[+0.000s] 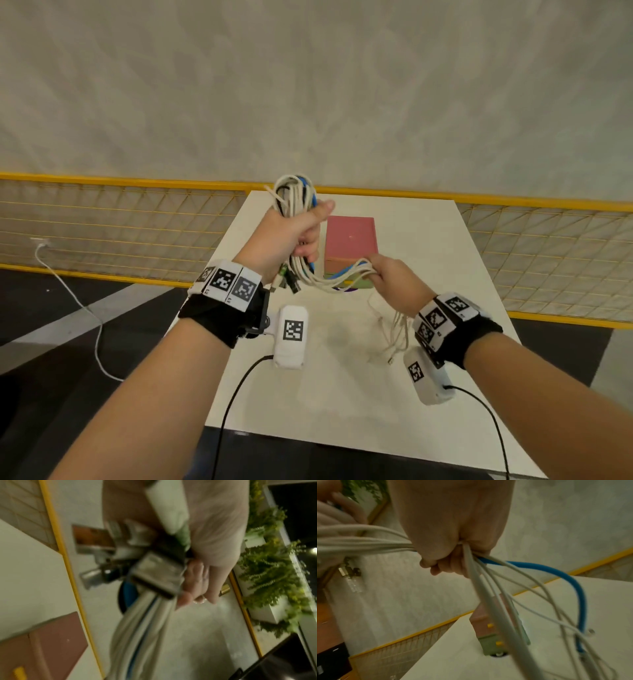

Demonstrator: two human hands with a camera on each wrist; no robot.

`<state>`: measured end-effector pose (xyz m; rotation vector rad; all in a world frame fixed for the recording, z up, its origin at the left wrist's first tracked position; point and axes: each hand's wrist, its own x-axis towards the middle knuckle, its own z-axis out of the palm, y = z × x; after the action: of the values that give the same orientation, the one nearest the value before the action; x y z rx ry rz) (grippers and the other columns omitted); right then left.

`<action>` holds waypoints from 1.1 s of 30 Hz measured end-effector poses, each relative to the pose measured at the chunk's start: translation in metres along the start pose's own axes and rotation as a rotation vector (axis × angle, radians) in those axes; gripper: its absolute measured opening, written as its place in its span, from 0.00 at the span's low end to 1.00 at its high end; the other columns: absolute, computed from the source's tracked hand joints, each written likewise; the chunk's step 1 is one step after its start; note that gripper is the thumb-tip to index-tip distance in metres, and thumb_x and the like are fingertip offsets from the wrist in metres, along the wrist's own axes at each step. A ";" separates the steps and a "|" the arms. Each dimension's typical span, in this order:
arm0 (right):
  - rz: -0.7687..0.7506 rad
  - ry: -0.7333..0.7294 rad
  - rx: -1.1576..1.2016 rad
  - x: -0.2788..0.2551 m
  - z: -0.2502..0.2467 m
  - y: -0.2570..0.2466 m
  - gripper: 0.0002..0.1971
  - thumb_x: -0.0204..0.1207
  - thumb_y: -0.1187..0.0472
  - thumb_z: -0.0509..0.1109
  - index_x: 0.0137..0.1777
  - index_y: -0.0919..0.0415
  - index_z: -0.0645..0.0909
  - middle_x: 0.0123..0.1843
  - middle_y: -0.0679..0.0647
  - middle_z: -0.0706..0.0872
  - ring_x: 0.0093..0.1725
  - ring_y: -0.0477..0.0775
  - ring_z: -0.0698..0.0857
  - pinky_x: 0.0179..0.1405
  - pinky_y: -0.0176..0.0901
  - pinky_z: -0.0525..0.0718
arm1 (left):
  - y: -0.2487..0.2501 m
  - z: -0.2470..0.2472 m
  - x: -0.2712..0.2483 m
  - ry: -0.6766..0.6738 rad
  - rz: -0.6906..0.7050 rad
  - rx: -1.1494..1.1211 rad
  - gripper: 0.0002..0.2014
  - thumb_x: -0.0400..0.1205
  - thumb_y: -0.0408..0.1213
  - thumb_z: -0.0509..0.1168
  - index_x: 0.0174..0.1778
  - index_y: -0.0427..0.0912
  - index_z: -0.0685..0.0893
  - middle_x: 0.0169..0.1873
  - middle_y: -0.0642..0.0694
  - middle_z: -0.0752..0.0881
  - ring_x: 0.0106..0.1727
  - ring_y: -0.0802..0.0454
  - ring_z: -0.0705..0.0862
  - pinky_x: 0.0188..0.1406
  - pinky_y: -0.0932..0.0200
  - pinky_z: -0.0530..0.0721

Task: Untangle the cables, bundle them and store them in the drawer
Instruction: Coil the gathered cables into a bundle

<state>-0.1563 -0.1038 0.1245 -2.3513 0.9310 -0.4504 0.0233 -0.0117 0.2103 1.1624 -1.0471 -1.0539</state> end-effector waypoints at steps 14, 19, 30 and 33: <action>-0.101 0.160 0.108 0.014 -0.015 -0.029 0.08 0.75 0.68 0.67 0.52 0.61 0.75 0.40 0.50 0.84 0.38 0.50 0.82 0.39 0.36 0.78 | -0.046 0.021 0.001 0.012 -0.135 0.688 0.10 0.73 0.40 0.76 0.32 0.40 0.84 0.22 0.50 0.79 0.23 0.59 0.75 0.26 0.64 0.73; -0.096 0.165 0.132 0.005 -0.011 -0.015 0.06 0.79 0.60 0.67 0.50 0.62 0.79 0.37 0.48 0.83 0.35 0.47 0.80 0.35 0.33 0.74 | -0.038 0.017 -0.004 0.080 -0.046 0.713 0.11 0.79 0.38 0.72 0.36 0.50 0.75 0.39 0.54 0.74 0.44 0.56 0.72 0.45 0.60 0.75; 0.001 0.265 0.636 -0.020 -0.024 -0.026 0.06 0.84 0.61 0.59 0.48 0.53 0.77 0.24 0.35 0.80 0.22 0.36 0.76 0.22 0.31 0.75 | -0.039 0.010 -0.008 0.070 -0.086 0.414 0.22 0.77 0.56 0.69 0.24 0.45 0.77 0.19 0.47 0.81 0.26 0.50 0.84 0.31 0.59 0.83; -0.049 0.289 0.440 -0.024 -0.020 -0.043 0.08 0.86 0.56 0.55 0.49 0.58 0.72 0.26 0.41 0.77 0.22 0.38 0.75 0.23 0.28 0.70 | -0.042 0.022 -0.008 0.144 -0.128 0.332 0.21 0.73 0.61 0.68 0.28 0.46 0.77 0.23 0.48 0.80 0.29 0.49 0.84 0.31 0.60 0.81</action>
<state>-0.1606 -0.0690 0.1640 -1.9398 0.8010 -0.9326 -0.0031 -0.0114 0.1699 1.5675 -1.0699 -0.8986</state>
